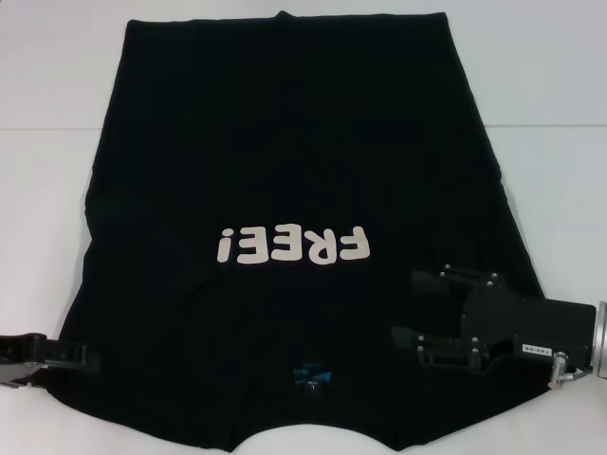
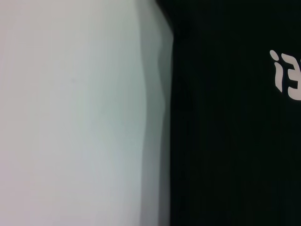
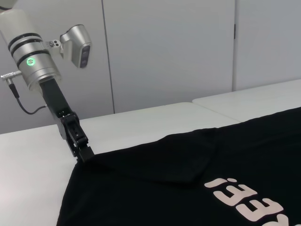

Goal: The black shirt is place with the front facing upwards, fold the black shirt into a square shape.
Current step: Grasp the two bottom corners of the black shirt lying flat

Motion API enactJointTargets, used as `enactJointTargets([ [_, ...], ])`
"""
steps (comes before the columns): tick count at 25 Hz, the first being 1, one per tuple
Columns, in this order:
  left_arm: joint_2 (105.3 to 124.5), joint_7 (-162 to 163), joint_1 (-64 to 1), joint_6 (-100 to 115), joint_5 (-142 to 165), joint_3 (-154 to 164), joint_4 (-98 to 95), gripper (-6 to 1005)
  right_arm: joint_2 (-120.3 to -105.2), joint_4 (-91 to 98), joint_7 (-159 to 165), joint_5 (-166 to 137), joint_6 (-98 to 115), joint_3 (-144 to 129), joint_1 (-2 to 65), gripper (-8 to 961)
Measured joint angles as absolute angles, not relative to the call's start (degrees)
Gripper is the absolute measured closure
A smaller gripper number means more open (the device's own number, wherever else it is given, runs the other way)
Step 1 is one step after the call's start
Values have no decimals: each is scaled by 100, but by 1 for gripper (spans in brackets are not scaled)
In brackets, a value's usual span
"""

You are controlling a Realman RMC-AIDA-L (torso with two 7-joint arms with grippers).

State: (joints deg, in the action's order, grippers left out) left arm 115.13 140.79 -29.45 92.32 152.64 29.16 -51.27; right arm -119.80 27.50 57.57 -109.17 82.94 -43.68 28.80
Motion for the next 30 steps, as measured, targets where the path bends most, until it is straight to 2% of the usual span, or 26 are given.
enactJointTargets([
  [12,11470,13961,-2980,9372,15275,3071,-5073,116,-11980,2747,5759,-10916,8297,-4365,2902,120],
  [18,11461,13899,-2980,9341,15223,3042,-5089,217,-11979,2750,5765,-10911,8297,-4329,2909,120],
  [23,11477,13904,-2998,9281,15279,3090,-5088,459,-11979,2751,5769,-10908,8304,-4318,2909,120],
  [26,11491,13893,-3008,9206,15306,3184,-5088,696,-11978,2751,5778,-10903,8303,-4315,2912,120],
  [30,11477,13907,-3002,9178,15309,3271,-5074,860,-11957,2749,5976,-10902,8295,-4315,2927,119],
])
